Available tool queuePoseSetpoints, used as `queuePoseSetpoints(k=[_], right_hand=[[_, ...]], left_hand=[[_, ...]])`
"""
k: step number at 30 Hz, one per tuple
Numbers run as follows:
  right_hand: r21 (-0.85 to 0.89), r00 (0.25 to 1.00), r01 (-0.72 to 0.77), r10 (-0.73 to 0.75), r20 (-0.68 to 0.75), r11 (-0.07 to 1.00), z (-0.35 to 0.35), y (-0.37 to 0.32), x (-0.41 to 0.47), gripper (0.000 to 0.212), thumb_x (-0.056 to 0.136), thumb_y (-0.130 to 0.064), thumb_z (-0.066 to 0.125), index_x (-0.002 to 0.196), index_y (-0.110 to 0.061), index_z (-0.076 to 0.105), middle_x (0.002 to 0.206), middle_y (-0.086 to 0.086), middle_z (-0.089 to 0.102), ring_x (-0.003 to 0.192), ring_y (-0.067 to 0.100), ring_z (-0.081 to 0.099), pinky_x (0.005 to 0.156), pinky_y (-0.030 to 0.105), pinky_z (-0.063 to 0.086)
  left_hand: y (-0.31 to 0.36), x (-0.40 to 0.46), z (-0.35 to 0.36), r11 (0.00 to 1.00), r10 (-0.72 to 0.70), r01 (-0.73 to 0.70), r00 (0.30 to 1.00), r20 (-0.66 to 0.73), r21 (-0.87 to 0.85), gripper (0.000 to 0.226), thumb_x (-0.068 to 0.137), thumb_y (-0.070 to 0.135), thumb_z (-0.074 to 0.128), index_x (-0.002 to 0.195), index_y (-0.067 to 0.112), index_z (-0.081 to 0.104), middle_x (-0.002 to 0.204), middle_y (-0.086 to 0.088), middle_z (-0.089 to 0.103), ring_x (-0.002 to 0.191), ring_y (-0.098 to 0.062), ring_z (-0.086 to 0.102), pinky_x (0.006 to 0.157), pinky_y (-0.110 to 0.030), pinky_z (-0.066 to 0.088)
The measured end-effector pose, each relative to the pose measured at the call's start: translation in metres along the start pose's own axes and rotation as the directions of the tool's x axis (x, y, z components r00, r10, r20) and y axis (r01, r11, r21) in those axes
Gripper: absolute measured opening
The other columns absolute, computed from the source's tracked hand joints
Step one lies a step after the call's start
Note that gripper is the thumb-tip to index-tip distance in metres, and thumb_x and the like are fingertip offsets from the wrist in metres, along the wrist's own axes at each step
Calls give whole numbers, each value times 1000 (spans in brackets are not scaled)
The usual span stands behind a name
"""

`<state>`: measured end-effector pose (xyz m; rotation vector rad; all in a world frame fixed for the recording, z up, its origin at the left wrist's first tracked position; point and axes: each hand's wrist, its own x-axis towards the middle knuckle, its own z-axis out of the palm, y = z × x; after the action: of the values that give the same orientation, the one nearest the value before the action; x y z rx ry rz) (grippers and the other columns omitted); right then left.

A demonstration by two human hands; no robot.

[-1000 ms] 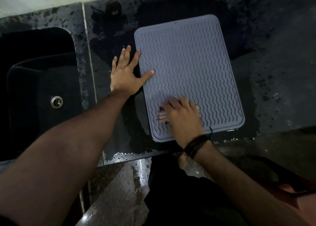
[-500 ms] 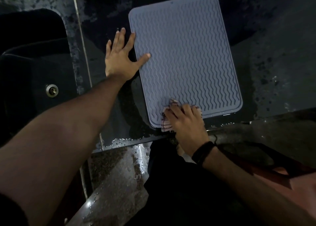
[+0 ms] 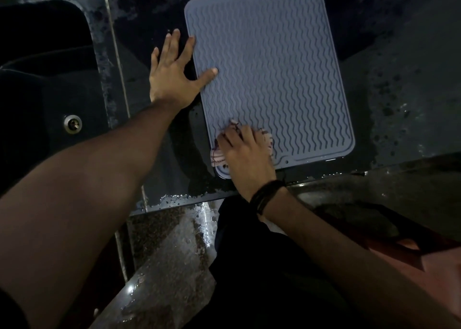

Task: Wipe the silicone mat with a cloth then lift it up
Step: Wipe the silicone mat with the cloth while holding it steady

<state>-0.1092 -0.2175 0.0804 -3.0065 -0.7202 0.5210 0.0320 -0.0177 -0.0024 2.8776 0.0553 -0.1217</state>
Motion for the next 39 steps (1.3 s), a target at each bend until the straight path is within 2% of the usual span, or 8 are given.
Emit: queuePoseSetpoints(k=[8, 13, 17, 23, 27, 30, 36, 39], right_hand=[[36, 995, 33, -36, 95, 999, 3, 12, -48, 47, 76, -13, 36, 117, -19, 59, 124, 2, 56, 111, 28, 44, 89, 42, 39], [100, 1000, 0, 0, 2, 995, -8, 3, -18, 45, 73, -13, 57, 118, -17, 61, 125, 4, 57, 115, 28, 46, 94, 44, 39], [54, 1000, 26, -26, 1, 998, -3, -12, 3, 48, 80, -16, 38, 124, -16, 57, 129, 6, 54, 121, 29, 42, 98, 45, 38], [34, 998, 63, -64, 13, 997, 12, 2, -35, 51, 82, -11, 26, 121, -17, 58, 129, 3, 55, 113, 28, 47, 93, 42, 40], [59, 994, 68, -73, 82, 996, 6, 15, -51, 49, 76, -11, 41, 120, -23, 56, 130, -2, 53, 114, 26, 42, 92, 40, 36], [81, 1000, -18, 17, 16, 997, -6, 25, -44, 54, 69, -8, 42, 119, -22, 59, 127, 0, 56, 110, 27, 45, 89, 41, 38], [36, 999, -49, 50, -10, 998, -11, 32, 11, 45, 85, -18, 57, 130, -18, 53, 138, 6, 50, 126, 30, 38, 101, 45, 32], [11, 998, -58, 58, -33, 998, 1, 31, 4, 44, 85, -14, 45, 127, -14, 56, 136, 8, 51, 123, 31, 40, 100, 46, 34]], left_hand=[[0, 1, 0, 1000, -1, 1, 1000, 7, 5, 96, 86, 92, 29, 163, 36, 16, 172, -1, 4, 158, -17, 0, 128, -44, -1], [0, 1, 1, 1000, -3, 3, 1000, 5, 17, 97, 85, 93, 27, 163, 36, 15, 172, -1, 4, 158, -17, 0, 128, -44, -1], [-1, 1, 0, 999, 4, -4, 1000, 3, 32, 96, 86, 92, 27, 163, 35, 16, 172, -1, 5, 158, -18, 1, 128, -44, -1], [0, 0, -1, 1000, 3, -3, 1000, -4, 22, 96, 86, 92, 28, 163, 35, 17, 172, -1, 5, 158, -17, 2, 128, -44, -1], [1, 1, -2, 1000, 8, -8, 1000, 10, 14, 97, 86, 92, 28, 163, 34, 16, 172, -1, 4, 158, -17, 0, 128, -45, -1], [-1, 0, -1, 1000, 2, -2, 1000, 9, 16, 99, 85, 94, 28, 163, 35, 15, 172, -1, 4, 158, -17, 0, 128, -44, -2], [1, 1, 0, 1000, 7, -7, 1000, 5, 6, 101, 82, 95, 30, 163, 35, 16, 172, -1, 5, 158, -18, 1, 128, -45, -1], [0, 1, 1, 1000, -2, 2, 1000, -3, 10, 100, 83, 95, 29, 163, 36, 17, 172, -1, 5, 158, -18, 2, 128, -45, -1]])
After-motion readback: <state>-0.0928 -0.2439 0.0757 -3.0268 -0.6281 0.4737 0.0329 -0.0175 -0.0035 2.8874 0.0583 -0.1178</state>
